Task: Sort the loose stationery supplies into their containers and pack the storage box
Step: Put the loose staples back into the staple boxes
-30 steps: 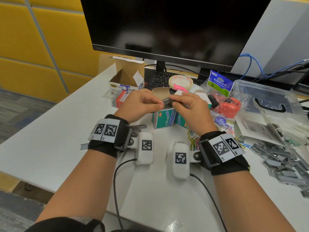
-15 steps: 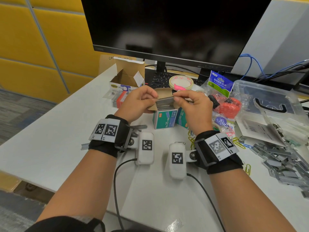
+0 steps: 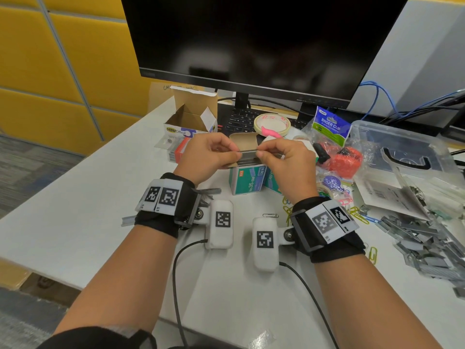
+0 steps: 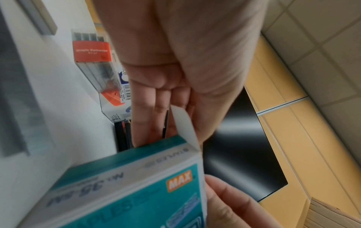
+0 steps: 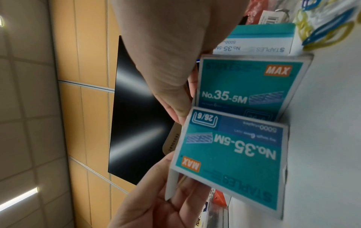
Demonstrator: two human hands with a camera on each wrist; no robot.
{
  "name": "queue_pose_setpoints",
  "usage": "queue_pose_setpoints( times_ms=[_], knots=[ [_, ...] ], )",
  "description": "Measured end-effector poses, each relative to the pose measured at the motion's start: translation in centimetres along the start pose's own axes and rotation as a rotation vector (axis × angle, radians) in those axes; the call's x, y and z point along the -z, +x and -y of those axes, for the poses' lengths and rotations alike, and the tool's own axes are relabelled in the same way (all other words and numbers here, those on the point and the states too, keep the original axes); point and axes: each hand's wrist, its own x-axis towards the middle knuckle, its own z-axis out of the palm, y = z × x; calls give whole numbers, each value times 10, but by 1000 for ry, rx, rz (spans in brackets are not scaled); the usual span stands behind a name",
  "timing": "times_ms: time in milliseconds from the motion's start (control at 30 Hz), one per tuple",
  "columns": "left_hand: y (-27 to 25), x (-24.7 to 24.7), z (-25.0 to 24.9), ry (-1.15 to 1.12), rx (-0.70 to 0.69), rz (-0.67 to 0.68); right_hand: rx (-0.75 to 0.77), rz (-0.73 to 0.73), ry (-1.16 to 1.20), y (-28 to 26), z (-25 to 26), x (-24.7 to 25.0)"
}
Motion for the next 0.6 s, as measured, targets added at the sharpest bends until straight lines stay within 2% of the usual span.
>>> queue_pose_setpoints(
  times_ms=[333,467,600],
  knots=[
    [2,-6,2,-52,50,-93,-22,151,-94,-2,1,6],
    [3,-6,3,-55,54,-97,18,125,-27,-2,-1,5],
    [2,-5,2,-111,70,-66,52,214,-126,-3,-1,4]
  ],
)
